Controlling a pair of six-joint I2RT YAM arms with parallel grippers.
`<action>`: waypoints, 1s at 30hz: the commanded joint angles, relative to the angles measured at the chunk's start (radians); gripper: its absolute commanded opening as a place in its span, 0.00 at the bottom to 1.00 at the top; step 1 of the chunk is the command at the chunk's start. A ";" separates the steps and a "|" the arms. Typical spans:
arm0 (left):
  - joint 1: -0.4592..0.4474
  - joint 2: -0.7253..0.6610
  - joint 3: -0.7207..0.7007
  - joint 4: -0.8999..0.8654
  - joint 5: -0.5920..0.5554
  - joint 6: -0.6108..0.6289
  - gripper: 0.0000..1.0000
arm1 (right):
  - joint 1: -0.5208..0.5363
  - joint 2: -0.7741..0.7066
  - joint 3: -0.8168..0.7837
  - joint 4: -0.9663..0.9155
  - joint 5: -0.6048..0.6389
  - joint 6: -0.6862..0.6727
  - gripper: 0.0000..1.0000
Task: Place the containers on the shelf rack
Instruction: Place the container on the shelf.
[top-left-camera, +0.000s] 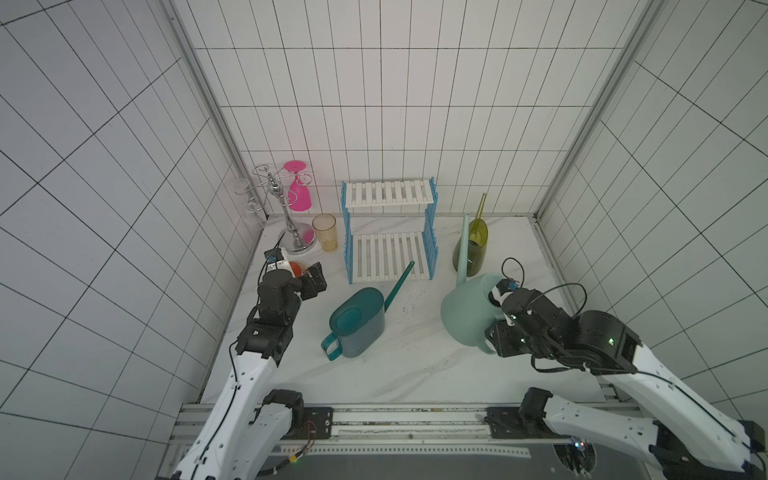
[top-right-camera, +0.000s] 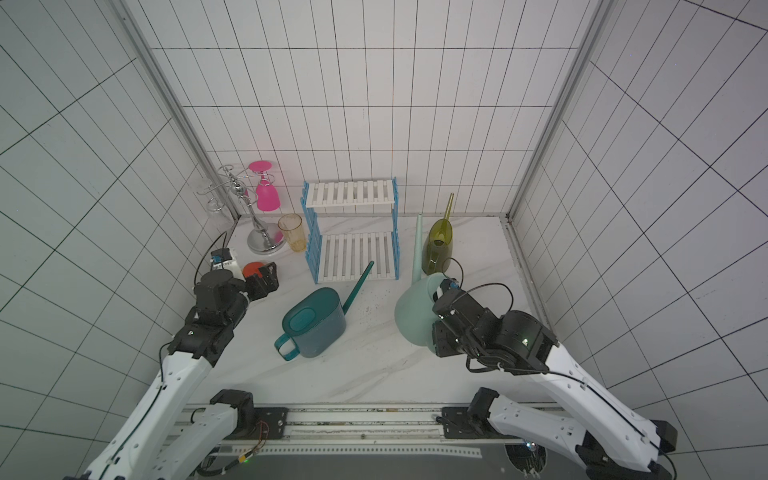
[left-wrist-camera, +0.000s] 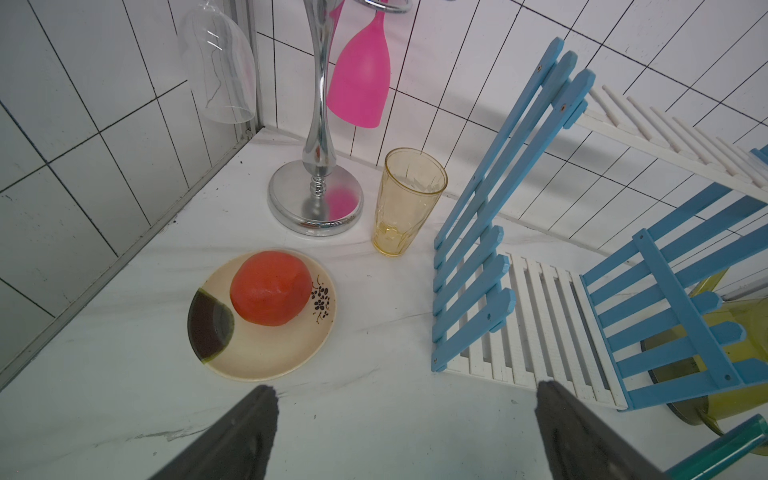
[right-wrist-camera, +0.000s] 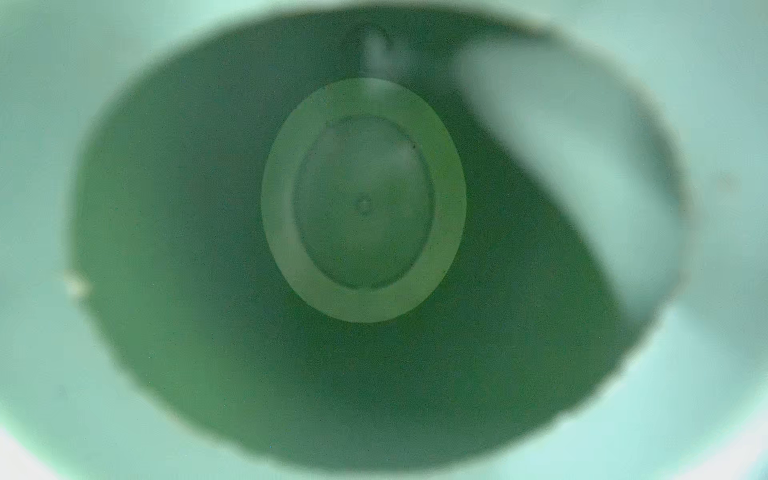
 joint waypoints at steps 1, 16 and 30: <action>-0.002 0.005 0.039 -0.021 0.025 -0.018 0.99 | 0.008 0.065 0.043 0.025 0.002 -0.064 0.00; -0.003 0.029 0.101 -0.121 0.078 -0.076 0.99 | 0.005 0.269 0.020 0.247 0.015 -0.125 0.00; -0.002 0.037 0.079 -0.105 0.064 -0.070 0.99 | -0.104 0.401 -0.041 0.456 -0.022 -0.141 0.00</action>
